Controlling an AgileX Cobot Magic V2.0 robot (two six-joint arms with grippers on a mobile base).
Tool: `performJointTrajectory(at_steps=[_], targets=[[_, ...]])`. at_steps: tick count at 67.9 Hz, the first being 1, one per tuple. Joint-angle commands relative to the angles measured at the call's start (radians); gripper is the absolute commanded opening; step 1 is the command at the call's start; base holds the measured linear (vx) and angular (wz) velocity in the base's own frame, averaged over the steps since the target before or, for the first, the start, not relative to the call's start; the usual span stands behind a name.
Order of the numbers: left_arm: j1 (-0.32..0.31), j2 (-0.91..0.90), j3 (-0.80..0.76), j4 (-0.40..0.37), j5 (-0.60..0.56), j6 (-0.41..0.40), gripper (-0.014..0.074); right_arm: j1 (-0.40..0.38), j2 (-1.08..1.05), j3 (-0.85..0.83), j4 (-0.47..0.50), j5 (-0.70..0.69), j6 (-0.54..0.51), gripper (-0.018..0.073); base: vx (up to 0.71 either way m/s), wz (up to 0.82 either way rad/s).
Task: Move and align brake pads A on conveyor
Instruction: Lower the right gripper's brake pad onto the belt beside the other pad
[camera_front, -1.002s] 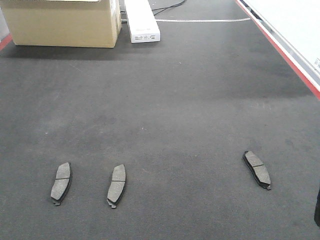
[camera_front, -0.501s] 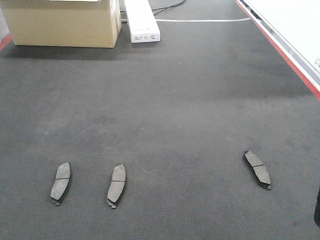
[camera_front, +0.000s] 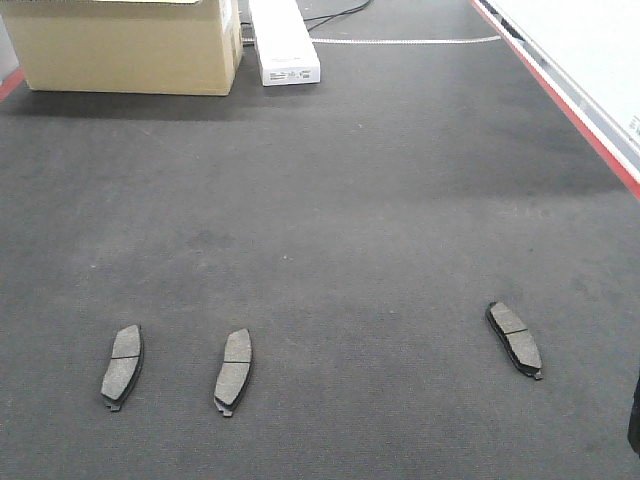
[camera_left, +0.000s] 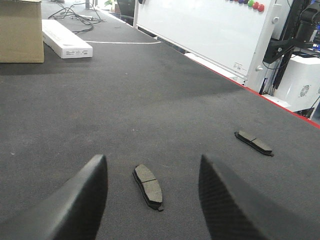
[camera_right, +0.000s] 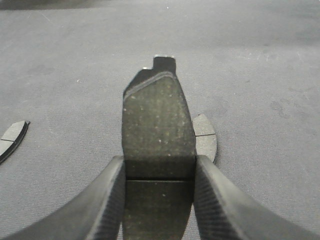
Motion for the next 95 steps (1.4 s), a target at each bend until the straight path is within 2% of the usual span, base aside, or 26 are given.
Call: performJointTrajectory(at_steps=[1,15,25,41,56,81,89,95], targets=[[-0.006,0.017,-0.020,0.002,-0.067,0.000,0.0407,-0.005,0.008,-0.028,0.001,-0.087,0.000,-0.0004,0.00,0.00],[-0.006,0.017,-0.020,0.002,-0.067,0.000,0.0407,-0.005,0.172,-0.106,0.105,-0.078,-0.023,0.0005,0.00,0.00],[-0.006,0.017,-0.020,0.002,-0.067,0.000,0.0407,-0.005,0.417,-0.207,0.184,-0.078,-0.102,0.0010,0.00,0.00],[-0.006,0.017,-0.020,0.002,-0.067,0.000,0.0407,0.007,0.788,-0.381,0.280,-0.064,-0.132,0.0025,0.00,0.00],[-0.006,0.017,-0.020,0.002,-0.065,0.000,0.0407,0.090,1.113,-0.559,0.288,0.003,-0.154,0.0035,0.00,0.00],[-0.006,0.017,-0.020,0.002,-0.064,0.000,0.0407,0.085,1.469,-0.758,0.294,0.102,-0.121,0.0062,0.00,0.00],[-0.006,0.017,-0.020,0.002,-0.064,0.000,0.0407,0.085,1.519,-0.789,0.294,0.128,-0.090,0.0113,0.00,0.00],[-0.006,0.017,-0.020,0.002,-0.064,0.000,0.0407,0.085,1.541,-0.805,0.290,0.143,-0.090,0.0193,0.00,0.00]])
